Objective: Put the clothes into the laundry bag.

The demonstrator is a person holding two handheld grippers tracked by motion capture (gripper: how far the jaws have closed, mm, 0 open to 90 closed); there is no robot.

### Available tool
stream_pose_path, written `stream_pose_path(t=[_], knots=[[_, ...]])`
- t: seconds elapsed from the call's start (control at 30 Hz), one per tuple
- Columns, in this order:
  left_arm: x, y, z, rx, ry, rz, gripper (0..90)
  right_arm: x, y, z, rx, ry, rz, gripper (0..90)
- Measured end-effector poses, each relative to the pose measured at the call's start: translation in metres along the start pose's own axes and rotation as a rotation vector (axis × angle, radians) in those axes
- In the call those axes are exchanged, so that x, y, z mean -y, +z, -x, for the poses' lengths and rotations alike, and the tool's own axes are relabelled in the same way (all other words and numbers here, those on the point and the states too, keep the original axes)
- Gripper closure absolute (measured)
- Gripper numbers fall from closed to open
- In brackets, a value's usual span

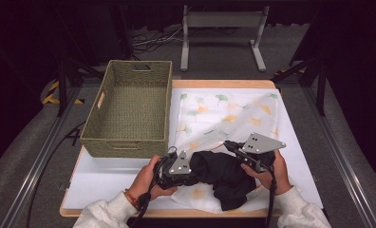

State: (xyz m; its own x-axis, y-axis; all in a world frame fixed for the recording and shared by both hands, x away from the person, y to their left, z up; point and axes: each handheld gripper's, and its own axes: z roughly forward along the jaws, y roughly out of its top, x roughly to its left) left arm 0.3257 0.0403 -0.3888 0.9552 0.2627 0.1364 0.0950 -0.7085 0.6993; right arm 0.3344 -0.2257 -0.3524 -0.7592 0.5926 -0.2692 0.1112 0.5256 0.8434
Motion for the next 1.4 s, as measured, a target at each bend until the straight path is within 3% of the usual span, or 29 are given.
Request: stream_pose_path(t=[0.27,0.43,0.9,0.97,1.23,1.4], knots=[[-0.023,0.025,0.008,0.030,0.055,-0.018,80.5,-0.001,0.000,0.000,0.000,-0.003,0.006,88.9],[-0.032,0.042,0.004,0.036,0.043,-0.027,80.6,-0.002,-0.002,0.000,0.000,-0.002,0.013,88.8],[-0.041,0.074,-0.012,-0.032,-0.010,-0.062,80.7,-0.004,-0.004,-0.002,-0.004,-0.006,0.020,88.8],[-0.041,0.079,-0.016,-0.069,-0.025,-0.053,80.7,-0.004,-0.004,-0.002,-0.003,-0.003,0.019,88.9],[-0.040,0.081,-0.023,-0.113,-0.061,-0.049,80.8,-0.004,-0.004,-0.001,-0.004,-0.004,0.019,88.9],[-0.036,0.070,-0.024,-0.063,-0.070,-0.006,71.4,-0.003,-0.005,-0.001,-0.001,-0.001,0.019,88.9]])
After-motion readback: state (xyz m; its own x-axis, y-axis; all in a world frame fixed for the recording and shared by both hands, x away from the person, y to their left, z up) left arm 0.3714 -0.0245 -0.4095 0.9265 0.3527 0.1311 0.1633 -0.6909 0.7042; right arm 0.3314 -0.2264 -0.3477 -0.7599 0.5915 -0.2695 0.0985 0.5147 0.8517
